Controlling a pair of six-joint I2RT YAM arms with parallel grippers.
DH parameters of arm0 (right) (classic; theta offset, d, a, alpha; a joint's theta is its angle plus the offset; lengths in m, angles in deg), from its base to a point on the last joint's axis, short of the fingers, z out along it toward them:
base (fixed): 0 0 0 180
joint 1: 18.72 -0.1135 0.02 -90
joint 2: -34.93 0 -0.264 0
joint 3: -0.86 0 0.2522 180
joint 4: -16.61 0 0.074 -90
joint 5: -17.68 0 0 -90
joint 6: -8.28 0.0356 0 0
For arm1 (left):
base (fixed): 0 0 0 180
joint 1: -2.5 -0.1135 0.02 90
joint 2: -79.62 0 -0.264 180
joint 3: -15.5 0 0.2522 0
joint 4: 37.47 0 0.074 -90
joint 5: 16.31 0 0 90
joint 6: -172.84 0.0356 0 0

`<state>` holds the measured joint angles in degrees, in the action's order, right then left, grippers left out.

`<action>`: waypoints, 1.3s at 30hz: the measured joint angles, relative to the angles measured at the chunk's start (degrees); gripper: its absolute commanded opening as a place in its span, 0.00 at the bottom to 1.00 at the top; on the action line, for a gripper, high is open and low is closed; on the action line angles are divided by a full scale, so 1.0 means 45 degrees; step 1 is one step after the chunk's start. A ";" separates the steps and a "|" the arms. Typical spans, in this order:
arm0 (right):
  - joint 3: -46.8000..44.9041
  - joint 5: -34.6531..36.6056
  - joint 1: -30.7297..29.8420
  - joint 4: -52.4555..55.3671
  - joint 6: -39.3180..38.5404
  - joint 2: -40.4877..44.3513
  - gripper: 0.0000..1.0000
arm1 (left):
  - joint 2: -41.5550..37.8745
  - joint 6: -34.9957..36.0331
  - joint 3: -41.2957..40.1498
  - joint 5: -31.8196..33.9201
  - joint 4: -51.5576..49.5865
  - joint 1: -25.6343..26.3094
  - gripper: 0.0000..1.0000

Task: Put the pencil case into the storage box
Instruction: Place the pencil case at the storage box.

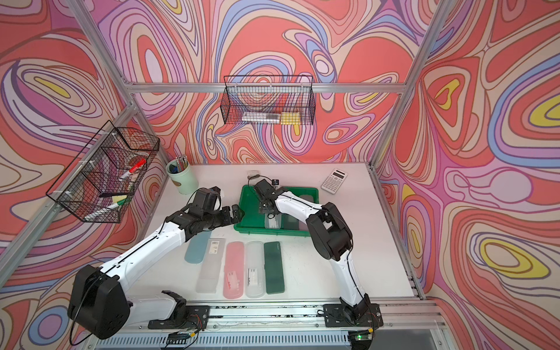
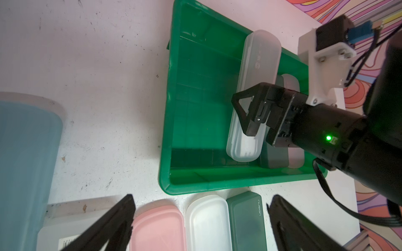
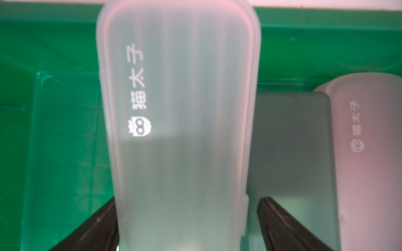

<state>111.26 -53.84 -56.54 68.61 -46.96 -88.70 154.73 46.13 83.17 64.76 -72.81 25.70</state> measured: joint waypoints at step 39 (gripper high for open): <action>-0.4896 -0.7349 0.2404 -0.6460 -0.1399 0.2006 0.55 | 0.1384 0.0131 0.0005 0.0947 0.0670 0.0000 0.99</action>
<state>89.23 -86.91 -45.72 39.54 -53.25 -79.68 160.96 46.72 83.20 69.02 -69.80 25.70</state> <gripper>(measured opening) 0.573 0.993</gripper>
